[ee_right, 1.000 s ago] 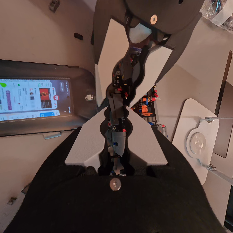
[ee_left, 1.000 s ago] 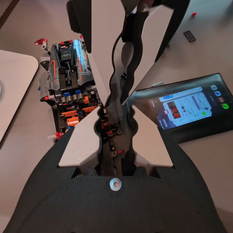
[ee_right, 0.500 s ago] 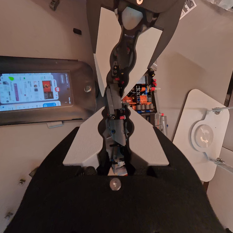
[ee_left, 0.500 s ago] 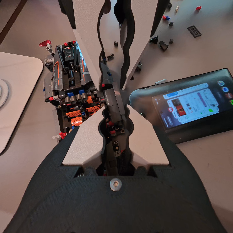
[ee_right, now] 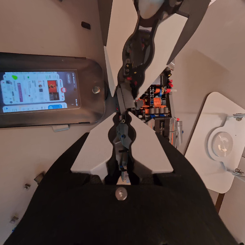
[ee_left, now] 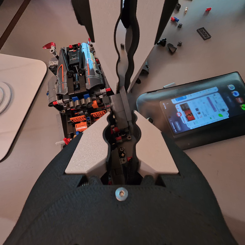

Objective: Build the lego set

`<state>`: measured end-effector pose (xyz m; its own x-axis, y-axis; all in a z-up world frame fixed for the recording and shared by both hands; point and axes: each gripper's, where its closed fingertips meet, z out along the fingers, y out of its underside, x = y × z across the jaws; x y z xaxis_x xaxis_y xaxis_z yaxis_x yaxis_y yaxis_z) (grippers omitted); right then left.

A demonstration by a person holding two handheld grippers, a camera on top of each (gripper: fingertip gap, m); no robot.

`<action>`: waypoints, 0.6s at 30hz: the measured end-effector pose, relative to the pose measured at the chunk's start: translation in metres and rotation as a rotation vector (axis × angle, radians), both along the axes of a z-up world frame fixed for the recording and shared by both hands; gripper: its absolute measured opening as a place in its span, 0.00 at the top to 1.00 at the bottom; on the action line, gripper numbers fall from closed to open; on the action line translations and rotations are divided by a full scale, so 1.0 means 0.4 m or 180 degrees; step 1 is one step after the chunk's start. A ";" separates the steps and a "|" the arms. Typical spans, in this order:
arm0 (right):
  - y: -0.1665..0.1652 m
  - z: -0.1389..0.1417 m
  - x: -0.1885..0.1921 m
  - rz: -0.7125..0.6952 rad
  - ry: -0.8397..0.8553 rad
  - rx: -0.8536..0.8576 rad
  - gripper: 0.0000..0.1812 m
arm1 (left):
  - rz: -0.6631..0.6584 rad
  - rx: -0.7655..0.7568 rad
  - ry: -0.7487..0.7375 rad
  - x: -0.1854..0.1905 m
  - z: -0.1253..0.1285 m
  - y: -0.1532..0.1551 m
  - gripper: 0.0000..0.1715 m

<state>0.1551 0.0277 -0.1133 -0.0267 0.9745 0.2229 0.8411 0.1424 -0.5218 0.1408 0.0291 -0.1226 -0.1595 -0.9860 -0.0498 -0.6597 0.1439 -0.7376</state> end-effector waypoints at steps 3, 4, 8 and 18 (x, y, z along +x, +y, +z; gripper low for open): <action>-0.002 0.009 -0.010 0.0009 0.0045 0.0055 0.96 | 0.0067 -0.0012 -0.0108 0.006 0.017 0.005 0.74; -0.004 0.013 -0.015 0.0010 0.0070 0.0065 0.96 | 0.0099 0.0009 -0.0153 0.009 0.025 0.009 0.71; -0.013 0.025 -0.037 0.0022 0.0194 0.0069 0.96 | 0.0095 0.0089 -0.0175 0.020 0.029 0.005 0.69; -0.010 0.049 -0.059 -0.0015 0.0441 0.0097 0.92 | 0.0057 0.0158 -0.0022 -0.004 0.015 0.010 0.79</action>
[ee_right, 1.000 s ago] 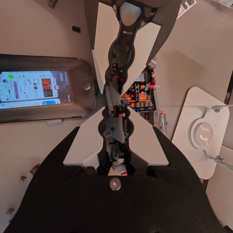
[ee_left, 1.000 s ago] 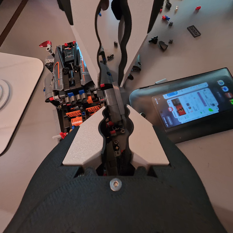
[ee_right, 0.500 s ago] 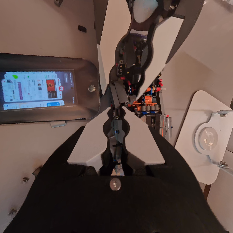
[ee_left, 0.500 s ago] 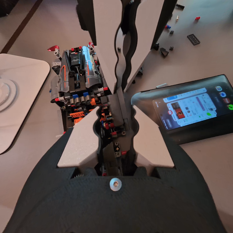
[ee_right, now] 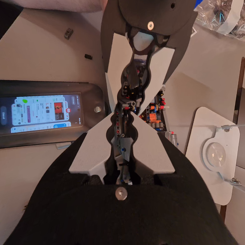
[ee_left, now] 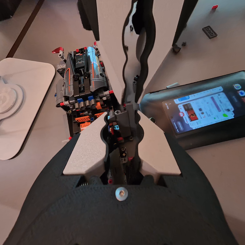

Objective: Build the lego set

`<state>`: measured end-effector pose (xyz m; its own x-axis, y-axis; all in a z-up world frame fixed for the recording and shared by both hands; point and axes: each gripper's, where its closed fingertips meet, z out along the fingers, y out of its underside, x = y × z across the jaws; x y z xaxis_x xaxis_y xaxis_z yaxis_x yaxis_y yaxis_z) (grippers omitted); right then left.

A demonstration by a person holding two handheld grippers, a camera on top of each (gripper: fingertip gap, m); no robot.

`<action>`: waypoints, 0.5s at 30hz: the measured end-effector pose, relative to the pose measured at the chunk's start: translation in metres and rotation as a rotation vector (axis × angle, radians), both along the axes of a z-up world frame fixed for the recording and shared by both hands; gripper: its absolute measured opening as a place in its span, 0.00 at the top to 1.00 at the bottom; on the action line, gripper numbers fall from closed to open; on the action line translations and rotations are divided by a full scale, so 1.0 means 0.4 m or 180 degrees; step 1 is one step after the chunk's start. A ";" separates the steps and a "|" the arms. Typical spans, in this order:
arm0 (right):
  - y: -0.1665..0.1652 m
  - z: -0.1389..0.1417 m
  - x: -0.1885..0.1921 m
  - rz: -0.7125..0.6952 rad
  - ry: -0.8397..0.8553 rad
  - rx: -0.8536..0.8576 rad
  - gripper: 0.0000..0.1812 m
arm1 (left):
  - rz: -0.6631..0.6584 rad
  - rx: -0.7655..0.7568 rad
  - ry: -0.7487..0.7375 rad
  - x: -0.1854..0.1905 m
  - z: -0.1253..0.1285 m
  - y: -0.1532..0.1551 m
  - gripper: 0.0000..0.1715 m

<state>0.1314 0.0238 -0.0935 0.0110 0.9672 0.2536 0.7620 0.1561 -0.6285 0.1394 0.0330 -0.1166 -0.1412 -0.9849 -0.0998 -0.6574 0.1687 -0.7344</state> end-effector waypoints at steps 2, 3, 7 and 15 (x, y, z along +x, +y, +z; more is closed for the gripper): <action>0.012 -0.007 0.011 -0.0046 -0.0018 -0.0008 0.91 | -0.0007 -0.0002 0.0007 -0.009 0.002 0.001 0.80; 0.016 -0.015 0.015 -0.0069 -0.0042 -0.0031 0.91 | -0.0014 -0.0005 0.0011 -0.013 0.003 0.001 0.80; 0.031 -0.046 0.027 -0.0152 -0.0191 -0.0023 0.90 | -0.0039 -0.0036 0.0036 -0.034 0.007 -0.001 0.80; 0.032 -0.077 0.013 -0.0169 -0.0223 -0.0010 0.92 | -0.0030 -0.0088 0.0091 -0.057 0.005 0.000 0.81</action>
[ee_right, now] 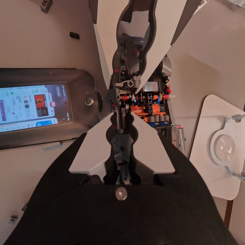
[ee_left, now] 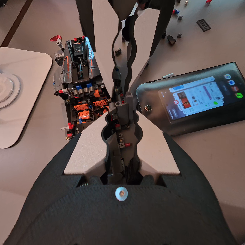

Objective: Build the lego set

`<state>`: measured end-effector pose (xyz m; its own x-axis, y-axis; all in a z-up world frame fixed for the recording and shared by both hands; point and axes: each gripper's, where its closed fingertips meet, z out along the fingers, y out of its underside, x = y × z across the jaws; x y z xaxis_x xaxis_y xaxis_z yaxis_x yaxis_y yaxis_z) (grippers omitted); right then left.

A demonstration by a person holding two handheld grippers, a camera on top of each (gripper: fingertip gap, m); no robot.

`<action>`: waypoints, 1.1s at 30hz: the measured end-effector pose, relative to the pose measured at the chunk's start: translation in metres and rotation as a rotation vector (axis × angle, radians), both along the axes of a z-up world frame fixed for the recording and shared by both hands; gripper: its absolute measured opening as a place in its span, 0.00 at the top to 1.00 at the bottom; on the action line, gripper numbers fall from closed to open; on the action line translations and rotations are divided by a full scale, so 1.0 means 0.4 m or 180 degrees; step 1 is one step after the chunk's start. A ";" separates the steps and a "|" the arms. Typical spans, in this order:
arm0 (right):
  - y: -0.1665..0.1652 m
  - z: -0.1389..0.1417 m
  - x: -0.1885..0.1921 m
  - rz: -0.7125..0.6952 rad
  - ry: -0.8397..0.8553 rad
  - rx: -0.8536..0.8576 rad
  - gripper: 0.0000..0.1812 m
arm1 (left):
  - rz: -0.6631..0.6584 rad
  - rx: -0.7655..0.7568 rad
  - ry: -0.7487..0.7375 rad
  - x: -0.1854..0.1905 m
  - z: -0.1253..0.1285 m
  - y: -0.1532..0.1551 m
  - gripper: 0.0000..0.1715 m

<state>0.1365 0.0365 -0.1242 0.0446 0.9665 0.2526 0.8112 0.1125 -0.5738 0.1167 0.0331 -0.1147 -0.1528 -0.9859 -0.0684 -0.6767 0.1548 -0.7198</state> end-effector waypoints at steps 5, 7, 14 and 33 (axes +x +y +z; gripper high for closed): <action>-0.013 0.008 -0.022 0.0019 0.0133 -0.0056 0.96 | -0.0008 -0.0011 0.0020 -0.003 -0.001 -0.003 0.82; -0.022 0.010 -0.033 0.0032 0.0197 -0.0115 0.98 | 0.0006 0.0005 0.0012 -0.003 0.001 0.000 0.81; -0.029 0.019 -0.059 -0.0023 0.0289 -0.0082 0.99 | -0.0008 0.0027 -0.0094 0.006 0.019 -0.005 0.78; 0.008 -0.013 -0.025 -0.0225 0.0196 -0.0223 0.94 | -0.0038 -0.0030 0.0012 -0.021 0.007 -0.010 0.82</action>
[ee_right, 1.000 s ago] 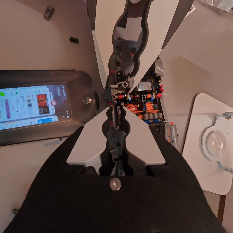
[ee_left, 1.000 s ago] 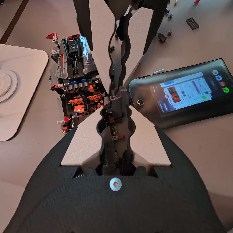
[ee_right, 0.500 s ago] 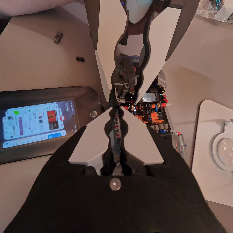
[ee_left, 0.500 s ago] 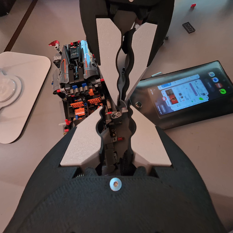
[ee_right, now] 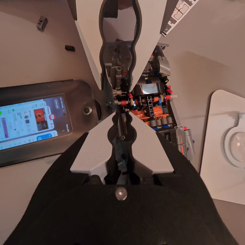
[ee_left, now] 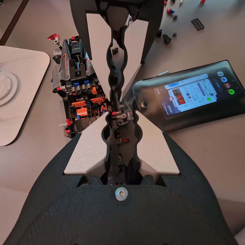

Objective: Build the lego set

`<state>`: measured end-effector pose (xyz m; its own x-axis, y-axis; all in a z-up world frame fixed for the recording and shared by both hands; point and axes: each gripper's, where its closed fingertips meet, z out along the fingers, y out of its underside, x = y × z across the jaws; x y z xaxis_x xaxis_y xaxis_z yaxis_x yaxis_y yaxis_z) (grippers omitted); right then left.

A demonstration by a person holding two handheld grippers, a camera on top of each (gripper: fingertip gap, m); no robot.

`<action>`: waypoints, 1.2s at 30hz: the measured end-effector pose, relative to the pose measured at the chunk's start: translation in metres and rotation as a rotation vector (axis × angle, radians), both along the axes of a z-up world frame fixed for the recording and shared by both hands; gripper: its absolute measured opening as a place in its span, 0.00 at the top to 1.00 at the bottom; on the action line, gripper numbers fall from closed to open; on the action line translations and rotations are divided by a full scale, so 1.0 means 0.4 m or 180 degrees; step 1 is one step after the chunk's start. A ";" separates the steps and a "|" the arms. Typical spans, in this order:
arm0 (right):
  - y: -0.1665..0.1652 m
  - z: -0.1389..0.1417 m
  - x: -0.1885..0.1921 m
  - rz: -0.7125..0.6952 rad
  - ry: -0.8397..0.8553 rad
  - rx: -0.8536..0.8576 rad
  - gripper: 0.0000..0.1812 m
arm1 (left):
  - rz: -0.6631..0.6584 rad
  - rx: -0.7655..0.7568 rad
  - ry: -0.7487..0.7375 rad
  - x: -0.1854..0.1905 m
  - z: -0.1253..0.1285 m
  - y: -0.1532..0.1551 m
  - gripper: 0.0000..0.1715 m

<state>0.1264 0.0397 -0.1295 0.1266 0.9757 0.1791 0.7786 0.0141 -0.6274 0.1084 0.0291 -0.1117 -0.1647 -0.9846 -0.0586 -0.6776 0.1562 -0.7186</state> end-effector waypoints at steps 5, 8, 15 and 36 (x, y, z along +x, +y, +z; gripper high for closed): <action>0.007 -0.005 -0.003 -0.0006 -0.0039 0.0126 0.92 | -0.0017 -0.0033 0.0040 -0.008 -0.005 -0.004 0.82; 0.016 0.004 -0.002 -0.0005 -0.0028 0.0286 0.92 | -0.0002 -0.0050 0.0061 -0.014 -0.007 -0.002 0.82; 0.014 0.001 -0.003 0.0006 -0.0024 0.0249 0.89 | 0.0014 -0.0049 0.0069 -0.019 -0.009 0.001 0.82; 0.043 0.021 0.003 -0.0150 0.0059 0.0390 0.79 | 0.0454 0.0024 -0.0280 -0.039 0.038 0.077 0.60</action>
<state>0.1275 0.0567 -0.1209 0.1762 0.9395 0.2938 0.7685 0.0552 -0.6374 0.0926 0.0598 -0.0965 -0.0172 -0.9971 -0.0743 -0.6279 0.0686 -0.7752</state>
